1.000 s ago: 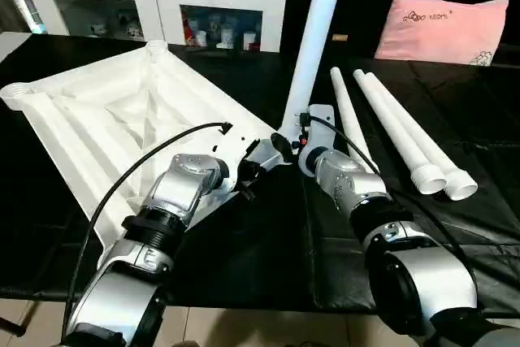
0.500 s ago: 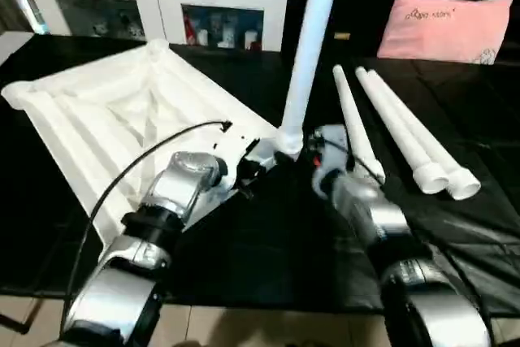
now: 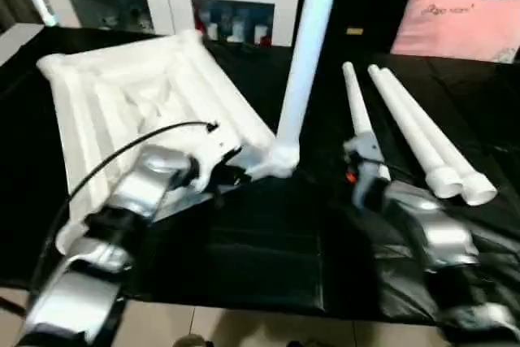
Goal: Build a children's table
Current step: Rotate leg to tighten
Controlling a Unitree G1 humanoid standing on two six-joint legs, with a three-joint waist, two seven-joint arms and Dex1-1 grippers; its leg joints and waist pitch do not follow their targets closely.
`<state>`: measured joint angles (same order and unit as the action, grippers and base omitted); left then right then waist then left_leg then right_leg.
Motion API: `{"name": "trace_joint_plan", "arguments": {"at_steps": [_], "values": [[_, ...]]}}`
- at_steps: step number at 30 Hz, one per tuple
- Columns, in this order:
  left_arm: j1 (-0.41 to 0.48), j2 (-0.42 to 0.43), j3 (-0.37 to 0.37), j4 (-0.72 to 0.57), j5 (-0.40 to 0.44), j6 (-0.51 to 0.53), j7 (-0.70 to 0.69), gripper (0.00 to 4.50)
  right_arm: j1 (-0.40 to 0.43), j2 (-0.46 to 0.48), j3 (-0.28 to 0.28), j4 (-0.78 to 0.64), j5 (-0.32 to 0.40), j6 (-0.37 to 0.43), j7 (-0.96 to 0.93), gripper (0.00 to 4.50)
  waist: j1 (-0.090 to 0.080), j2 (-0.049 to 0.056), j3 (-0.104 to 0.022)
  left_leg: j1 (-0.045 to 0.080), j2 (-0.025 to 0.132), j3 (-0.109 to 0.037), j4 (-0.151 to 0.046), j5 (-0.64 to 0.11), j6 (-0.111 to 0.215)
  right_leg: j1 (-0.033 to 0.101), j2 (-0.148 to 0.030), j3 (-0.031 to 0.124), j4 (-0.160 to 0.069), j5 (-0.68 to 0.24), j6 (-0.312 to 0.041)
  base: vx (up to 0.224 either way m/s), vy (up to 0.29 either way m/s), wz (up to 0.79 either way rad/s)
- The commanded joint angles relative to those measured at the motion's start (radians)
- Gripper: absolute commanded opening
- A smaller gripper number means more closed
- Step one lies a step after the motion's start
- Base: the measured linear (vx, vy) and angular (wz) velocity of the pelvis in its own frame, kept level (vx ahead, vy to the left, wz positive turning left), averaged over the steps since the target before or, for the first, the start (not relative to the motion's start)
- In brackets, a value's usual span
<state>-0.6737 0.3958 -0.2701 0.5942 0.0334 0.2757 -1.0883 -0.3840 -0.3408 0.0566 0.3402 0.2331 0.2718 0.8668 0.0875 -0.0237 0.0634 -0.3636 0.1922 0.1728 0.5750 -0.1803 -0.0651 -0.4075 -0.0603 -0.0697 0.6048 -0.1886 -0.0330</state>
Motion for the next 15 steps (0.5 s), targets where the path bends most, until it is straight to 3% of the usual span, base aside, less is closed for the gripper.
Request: {"name": "trace_joint_plan", "arguments": {"at_steps": [1,5,9,15], "values": [[0.012,0.005,-0.038,-0.019,-0.012,-0.036,-0.099,0.0,0.002,-0.029,0.022,-0.044,0.004,-0.011,0.074,4.47,-0.003,-0.001,-0.068,0.008,0.04,-0.004,-0.057,-0.128,0.064,0.063,-0.081,0.056,-0.067,-0.104,-0.207,0.0,0.0,0.0],[0.021,0.03,-0.05,-0.037,-0.027,-0.06,-0.188,0.0,-0.003,-0.069,0.04,-0.068,0.013,-0.005,0.144,4.47,0.004,-0.002,-0.069,0.01,0.041,-0.005,-0.056,-0.128,0.054,0.064,-0.083,0.055,-0.064,-0.125,-0.2,0.0,0.0,0.0],[0.033,0.066,-0.083,-0.073,-0.04,-0.082,-0.28,0.0,-0.025,-0.101,0.075,-0.055,0.0,-0.035,0.213,4.47,0.008,0.0,-0.07,0.009,0.041,-0.004,-0.053,-0.114,0.055,0.063,-0.082,0.055,-0.059,-0.095,-0.21,0.0,0.0,0.0],[0.041,0.095,-0.124,-0.087,-0.025,-0.121,-0.375,0.0,-0.065,-0.128,0.142,0.002,-0.03,-0.102,0.354,4.47,0.016,0.001,-0.071,0.009,0.043,-0.004,-0.05,-0.131,0.05,0.063,-0.084,0.055,-0.059,-0.128,-0.212,0.0,0.0,0.0]]}}
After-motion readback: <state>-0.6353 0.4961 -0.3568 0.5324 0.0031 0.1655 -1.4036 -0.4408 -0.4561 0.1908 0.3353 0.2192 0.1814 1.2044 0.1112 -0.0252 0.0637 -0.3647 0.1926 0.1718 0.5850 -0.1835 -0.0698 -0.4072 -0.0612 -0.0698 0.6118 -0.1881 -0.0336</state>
